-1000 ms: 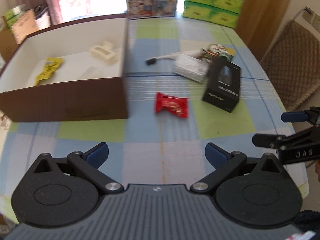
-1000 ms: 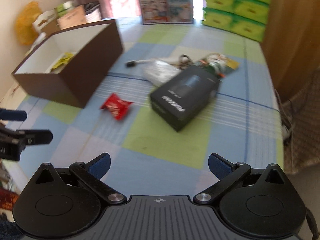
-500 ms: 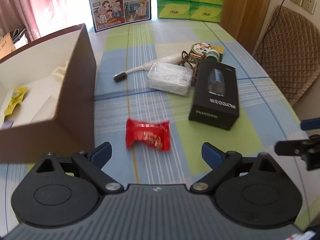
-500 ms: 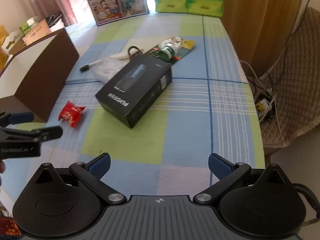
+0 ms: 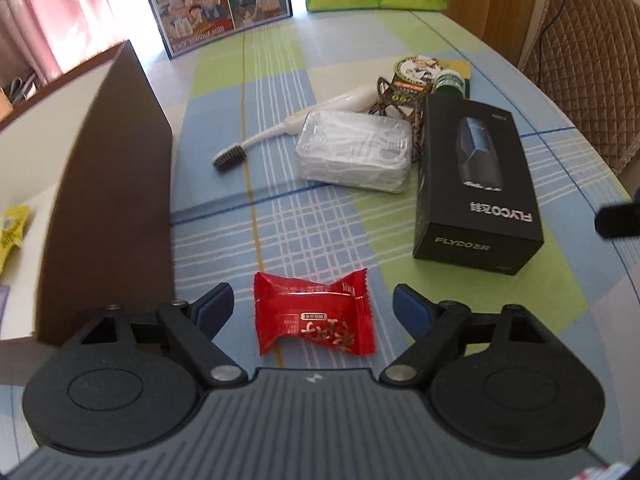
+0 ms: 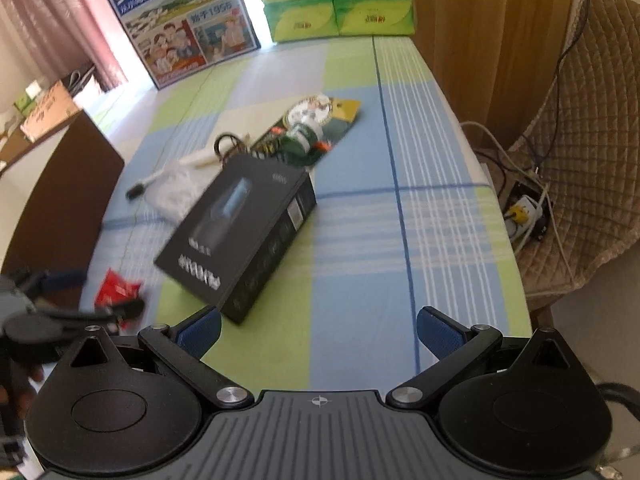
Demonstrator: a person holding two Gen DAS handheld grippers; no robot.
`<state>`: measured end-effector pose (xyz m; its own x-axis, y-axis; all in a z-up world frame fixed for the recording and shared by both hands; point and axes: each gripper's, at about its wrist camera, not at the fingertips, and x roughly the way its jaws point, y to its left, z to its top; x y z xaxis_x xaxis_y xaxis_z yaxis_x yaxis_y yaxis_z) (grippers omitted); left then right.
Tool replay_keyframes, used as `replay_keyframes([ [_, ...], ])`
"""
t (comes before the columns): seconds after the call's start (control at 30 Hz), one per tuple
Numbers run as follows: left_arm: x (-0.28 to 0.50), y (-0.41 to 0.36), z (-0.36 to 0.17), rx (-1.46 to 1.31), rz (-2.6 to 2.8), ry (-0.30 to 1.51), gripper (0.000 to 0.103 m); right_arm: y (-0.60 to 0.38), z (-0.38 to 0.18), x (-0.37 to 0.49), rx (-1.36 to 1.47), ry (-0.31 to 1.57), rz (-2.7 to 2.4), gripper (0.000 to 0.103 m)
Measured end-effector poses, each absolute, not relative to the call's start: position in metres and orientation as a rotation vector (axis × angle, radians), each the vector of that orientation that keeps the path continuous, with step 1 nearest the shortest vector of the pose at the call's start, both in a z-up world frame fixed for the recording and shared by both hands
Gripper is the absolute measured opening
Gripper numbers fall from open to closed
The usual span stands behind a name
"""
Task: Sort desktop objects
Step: 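Grasp the red candy packet with the left tool while the right tool grasps the black box, then carry the red packet and black box over the brown box with both tools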
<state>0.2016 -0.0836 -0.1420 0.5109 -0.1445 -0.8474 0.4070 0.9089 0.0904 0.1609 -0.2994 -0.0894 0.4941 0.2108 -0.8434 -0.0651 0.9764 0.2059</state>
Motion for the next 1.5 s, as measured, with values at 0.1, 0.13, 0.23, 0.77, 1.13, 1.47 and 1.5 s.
replay_keyframes([
  [0.1, 0.205, -0.081, -0.15, 0.269, -0.349, 1.019, 0.061, -0.295, -0.089, 0.172, 0.168, 1.031, 0.173, 0.101],
  [0.13, 0.205, -0.079, -0.152, 0.255, -0.352, 1.02, 0.06, -0.293, -0.089, 0.176, 0.172, 1.031, 0.176, 0.101],
  [0.23, 0.199, -0.073, -0.152, 0.227, -0.354, 1.003, 0.048, -0.287, -0.09, 0.183, 0.178, 1.033, 0.186, 0.101],
  [0.77, 0.13, 0.03, -0.133, 0.115, -0.16, 1.067, 0.043, -0.243, -0.097, 0.212, 0.128, 1.032, 0.265, 0.101],
  [1.13, 0.12, 0.1, -0.114, 0.038, 0.039, 1.017, 0.043, -0.199, -0.125, 0.252, -0.021, 1.087, 0.162, 0.101],
  [1.47, 0.107, 0.116, -0.112, -0.008, 0.049, 1.016, 0.043, -0.219, -0.136, 0.236, -0.085, 1.121, 0.164, 0.081],
  [1.5, 0.106, 0.117, -0.111, -0.009, 0.045, 1.014, 0.043, -0.222, -0.136, 0.232, -0.083, 1.12, 0.168, 0.078],
])
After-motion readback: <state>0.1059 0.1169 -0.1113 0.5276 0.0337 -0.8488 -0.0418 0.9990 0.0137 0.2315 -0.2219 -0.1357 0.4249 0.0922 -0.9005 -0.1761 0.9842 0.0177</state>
